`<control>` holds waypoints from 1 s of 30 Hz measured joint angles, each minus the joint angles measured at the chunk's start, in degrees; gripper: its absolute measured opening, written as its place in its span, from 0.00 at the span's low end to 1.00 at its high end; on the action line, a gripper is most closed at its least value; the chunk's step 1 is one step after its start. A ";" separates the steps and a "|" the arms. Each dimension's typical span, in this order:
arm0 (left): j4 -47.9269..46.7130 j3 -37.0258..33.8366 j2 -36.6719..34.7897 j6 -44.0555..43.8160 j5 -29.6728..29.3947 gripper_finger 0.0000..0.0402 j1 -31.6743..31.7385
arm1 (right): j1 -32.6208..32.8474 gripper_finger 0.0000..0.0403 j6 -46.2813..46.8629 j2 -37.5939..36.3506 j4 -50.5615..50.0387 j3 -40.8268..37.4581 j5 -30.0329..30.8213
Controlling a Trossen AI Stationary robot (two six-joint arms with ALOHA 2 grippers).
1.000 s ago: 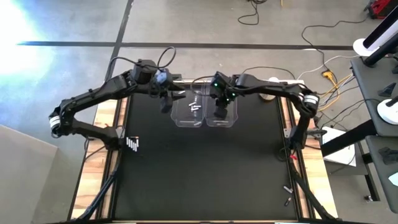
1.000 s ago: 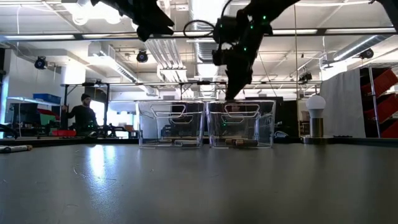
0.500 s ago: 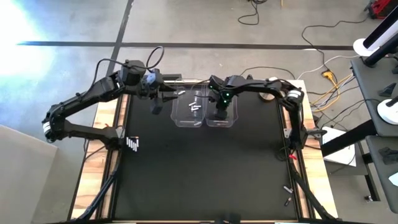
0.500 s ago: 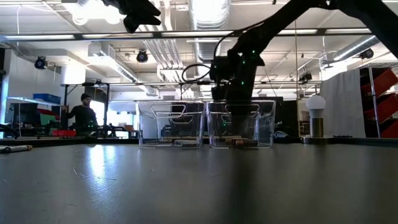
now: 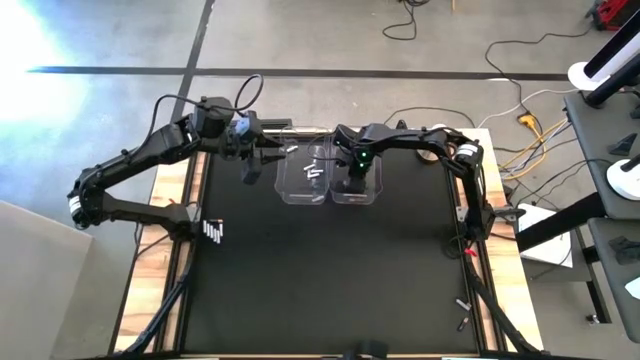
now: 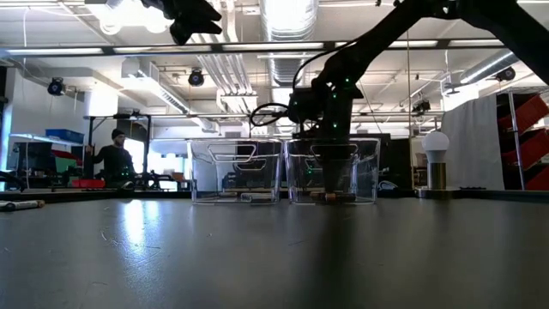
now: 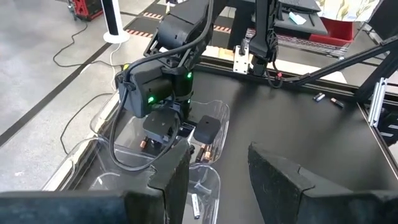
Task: Sort batteries
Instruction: Put the black battery into the right transparent bin, then put the white battery into the left transparent bin
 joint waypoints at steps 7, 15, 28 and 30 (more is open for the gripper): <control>0.41 0.00 -0.81 -0.06 0.09 0.36 -0.02 | 0.37 0.31 0.72 -4.26 -2.09 0.35 1.56; 0.48 0.00 -0.82 -1.91 0.15 0.36 -0.02 | 4.16 0.33 5.59 -15.95 -2.20 0.42 4.69; 0.34 0.00 1.70 -3.41 0.10 0.36 -0.02 | 23.83 0.21 24.04 -30.44 -6.59 0.23 19.85; 0.26 0.00 2.19 -3.39 0.09 0.36 -0.02 | 27.20 0.21 28.20 -31.06 -8.33 0.22 20.87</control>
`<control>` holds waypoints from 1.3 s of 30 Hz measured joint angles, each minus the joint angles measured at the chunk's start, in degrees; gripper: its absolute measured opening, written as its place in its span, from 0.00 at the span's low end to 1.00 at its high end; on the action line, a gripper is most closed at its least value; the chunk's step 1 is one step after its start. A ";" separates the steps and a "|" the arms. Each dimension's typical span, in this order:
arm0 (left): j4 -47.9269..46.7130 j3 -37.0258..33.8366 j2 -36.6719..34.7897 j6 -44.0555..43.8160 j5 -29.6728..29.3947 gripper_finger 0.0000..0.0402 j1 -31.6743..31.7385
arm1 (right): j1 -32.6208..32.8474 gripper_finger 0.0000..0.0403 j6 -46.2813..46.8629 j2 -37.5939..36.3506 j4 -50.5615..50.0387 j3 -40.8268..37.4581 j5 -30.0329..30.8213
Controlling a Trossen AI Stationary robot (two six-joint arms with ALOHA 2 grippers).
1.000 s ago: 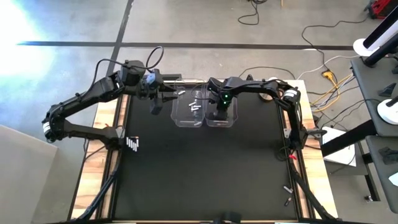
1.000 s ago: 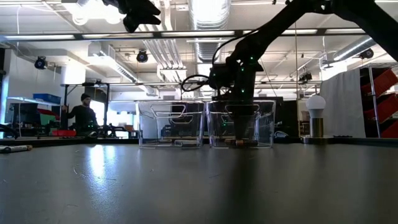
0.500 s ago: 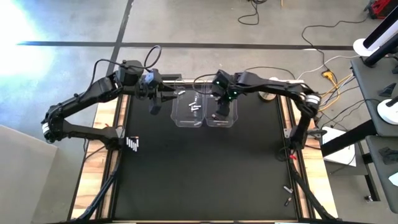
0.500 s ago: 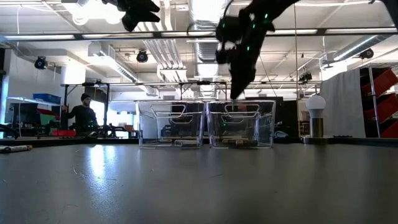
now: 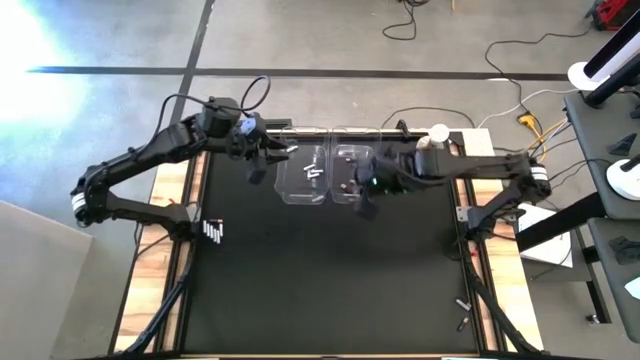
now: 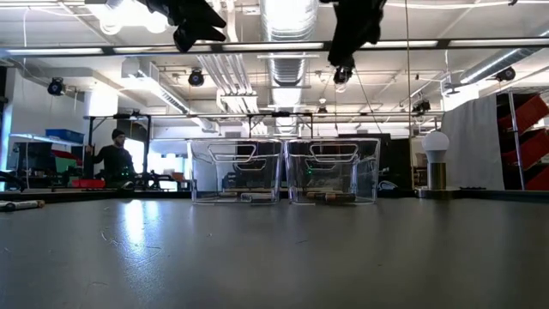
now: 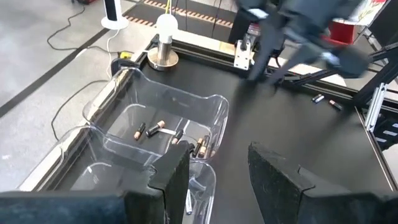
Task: Sort batteries
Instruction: Put the white battery into the left transparent bin
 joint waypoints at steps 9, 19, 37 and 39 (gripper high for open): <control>1.37 0.00 -0.01 3.03 4.89 0.36 -0.19 | 12.65 0.31 16.97 0.40 -4.88 -5.12 0.19; 5.57 0.00 -1.49 3.10 6.97 0.36 -0.95 | 26.97 0.41 35.51 0.68 -4.58 -21.41 -12.61; 12.08 0.00 0.03 3.14 6.80 0.36 -2.95 | 33.48 0.39 63.30 5.58 11.14 -41.10 -59.50; 11.30 0.00 0.07 3.08 6.80 0.36 -3.06 | 33.95 0.37 63.36 7.20 10.90 -41.15 -60.04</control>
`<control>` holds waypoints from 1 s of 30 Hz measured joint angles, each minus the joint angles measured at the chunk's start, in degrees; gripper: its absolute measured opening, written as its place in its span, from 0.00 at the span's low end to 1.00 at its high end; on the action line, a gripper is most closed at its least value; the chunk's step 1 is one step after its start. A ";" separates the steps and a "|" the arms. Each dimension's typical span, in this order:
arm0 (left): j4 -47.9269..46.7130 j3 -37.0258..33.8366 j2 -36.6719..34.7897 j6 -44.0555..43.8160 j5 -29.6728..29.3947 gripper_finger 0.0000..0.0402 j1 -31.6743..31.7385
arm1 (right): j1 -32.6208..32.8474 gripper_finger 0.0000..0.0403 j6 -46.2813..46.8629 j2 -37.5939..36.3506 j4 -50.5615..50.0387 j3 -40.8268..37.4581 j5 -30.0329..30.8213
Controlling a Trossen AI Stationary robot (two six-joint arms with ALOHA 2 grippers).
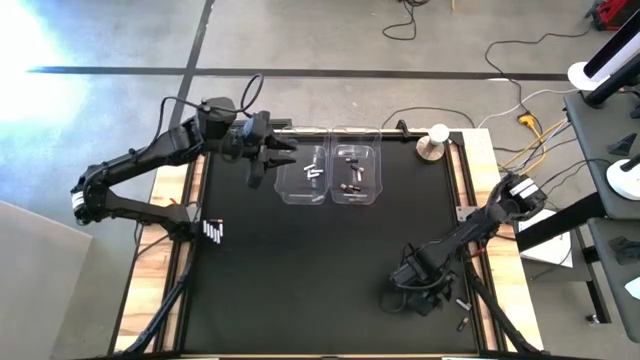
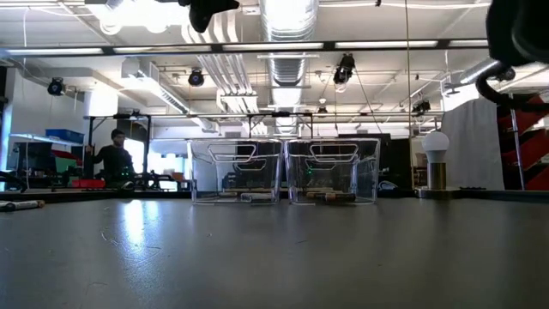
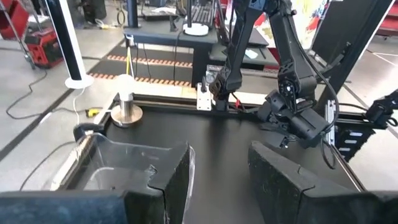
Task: Sort batteries
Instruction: Put the white battery into the left transparent bin
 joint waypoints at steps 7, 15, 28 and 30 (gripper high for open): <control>-1.86 0.00 -0.06 -0.02 -0.02 0.36 -0.26 | 3.00 0.32 -1.63 4.56 -0.64 -0.14 -0.43; -1.91 0.00 -0.11 -0.02 -0.02 0.36 -0.26 | 6.31 0.31 -3.25 7.71 -0.65 -0.21 -0.43; -2.07 0.00 -0.13 -0.04 0.08 0.36 -0.26 | 7.10 0.32 -2.80 7.30 -0.70 0.99 -3.26; -2.06 0.00 -0.13 -0.04 0.08 0.36 -0.26 | 7.30 0.32 -2.18 7.07 -0.97 0.99 -3.25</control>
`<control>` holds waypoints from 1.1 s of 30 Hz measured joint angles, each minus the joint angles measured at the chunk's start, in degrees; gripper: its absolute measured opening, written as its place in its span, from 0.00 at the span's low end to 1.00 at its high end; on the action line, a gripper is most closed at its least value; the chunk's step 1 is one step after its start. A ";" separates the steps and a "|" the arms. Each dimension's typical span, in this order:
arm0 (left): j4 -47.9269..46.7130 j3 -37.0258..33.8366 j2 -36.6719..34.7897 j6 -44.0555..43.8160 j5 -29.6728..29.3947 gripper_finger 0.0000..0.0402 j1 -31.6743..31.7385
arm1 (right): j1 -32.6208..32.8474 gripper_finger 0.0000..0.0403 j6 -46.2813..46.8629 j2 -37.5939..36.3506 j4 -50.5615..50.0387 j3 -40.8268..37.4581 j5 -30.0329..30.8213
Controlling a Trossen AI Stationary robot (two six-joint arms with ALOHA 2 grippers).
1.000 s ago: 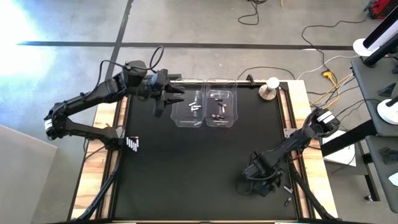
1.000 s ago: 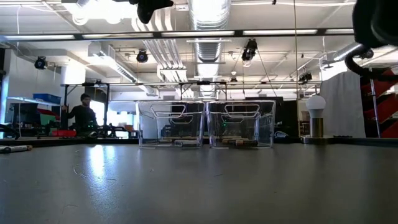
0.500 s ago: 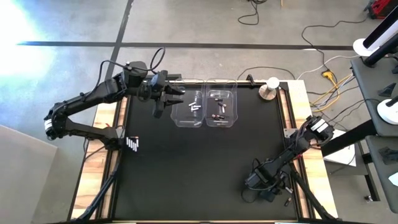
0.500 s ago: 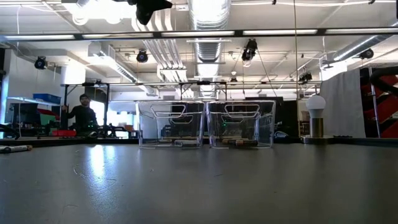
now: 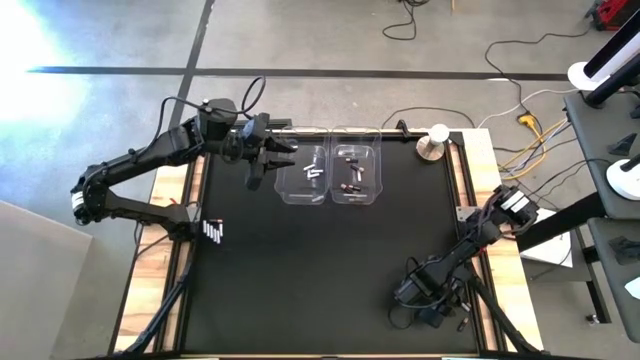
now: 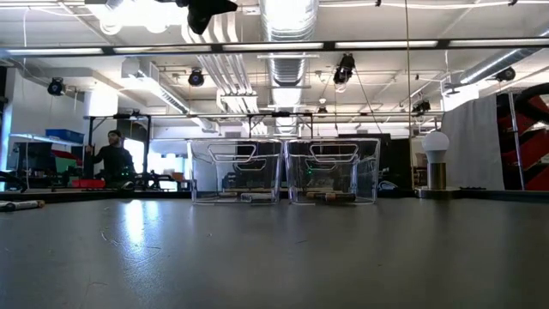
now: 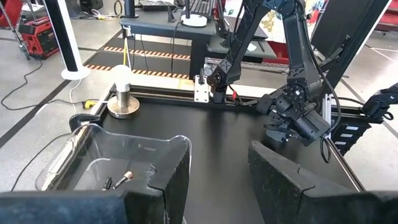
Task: Sort batteries
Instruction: Put the white battery into the left transparent bin
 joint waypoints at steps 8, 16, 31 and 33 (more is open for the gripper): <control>0.39 0.00 0.74 -0.02 0.02 0.36 0.00 | 0.49 0.30 -0.45 -0.21 -4.10 -0.09 0.58; 0.39 0.00 3.17 -1.95 0.01 0.36 0.00 | 0.49 0.32 -0.93 -0.10 -4.10 -1.74 2.55; 0.43 0.00 2.89 -2.26 0.03 0.36 0.00 | 0.57 0.27 -2.13 -0.18 2.24 -3.81 2.77; 0.75 0.00 2.53 -2.01 0.03 0.36 0.00 | 0.62 0.26 -2.26 -0.18 2.64 -4.41 2.53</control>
